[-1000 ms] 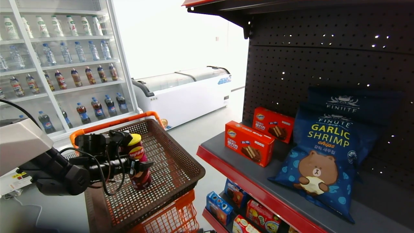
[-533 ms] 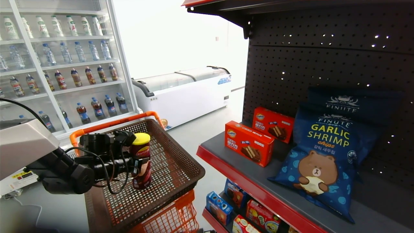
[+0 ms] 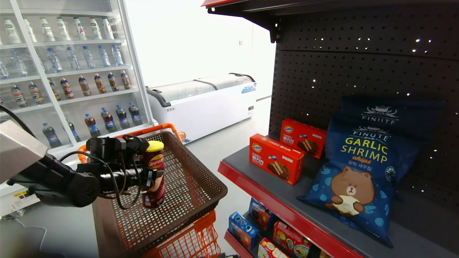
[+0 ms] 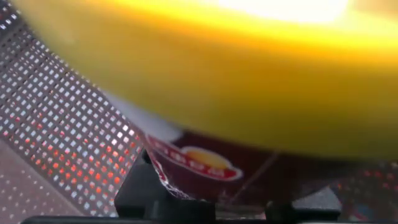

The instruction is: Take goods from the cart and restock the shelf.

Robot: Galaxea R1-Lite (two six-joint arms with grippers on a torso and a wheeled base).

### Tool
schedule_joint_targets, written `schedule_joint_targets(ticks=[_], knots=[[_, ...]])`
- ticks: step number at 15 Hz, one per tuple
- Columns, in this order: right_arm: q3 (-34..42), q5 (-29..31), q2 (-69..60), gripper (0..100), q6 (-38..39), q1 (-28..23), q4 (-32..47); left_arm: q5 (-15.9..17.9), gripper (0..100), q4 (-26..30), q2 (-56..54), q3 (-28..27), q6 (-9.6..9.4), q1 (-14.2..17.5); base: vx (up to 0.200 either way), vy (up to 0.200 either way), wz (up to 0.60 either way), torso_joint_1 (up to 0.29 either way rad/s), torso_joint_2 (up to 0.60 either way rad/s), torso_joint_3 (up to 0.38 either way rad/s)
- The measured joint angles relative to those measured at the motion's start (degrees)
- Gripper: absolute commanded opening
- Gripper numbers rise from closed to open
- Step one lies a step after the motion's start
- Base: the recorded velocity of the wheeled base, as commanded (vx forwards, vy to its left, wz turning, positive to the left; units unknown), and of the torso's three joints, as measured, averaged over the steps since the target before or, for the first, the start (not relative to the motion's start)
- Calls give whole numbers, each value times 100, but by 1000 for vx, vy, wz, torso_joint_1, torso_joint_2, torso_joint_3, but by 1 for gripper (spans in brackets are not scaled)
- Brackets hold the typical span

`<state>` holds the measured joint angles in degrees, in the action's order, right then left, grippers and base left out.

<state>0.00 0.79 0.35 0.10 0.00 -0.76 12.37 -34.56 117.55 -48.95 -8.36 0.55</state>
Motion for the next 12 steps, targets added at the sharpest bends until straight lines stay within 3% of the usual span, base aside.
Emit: schedule_joint_targets(ticks=[4,8,12], knots=[[0,-1,0,100,-2,0,0,13,0,1414,-1100,-271,40,5,0,0,0,0,0,0],[0,-1,0,100,0,0,0,357,0,2102,-2221,-212,51,2,0,0,0,0,0,0],[0,-1,0,100,0,0,0,456,0,3131,-3533,94,207,-37,0,0,0,0,0,0]])
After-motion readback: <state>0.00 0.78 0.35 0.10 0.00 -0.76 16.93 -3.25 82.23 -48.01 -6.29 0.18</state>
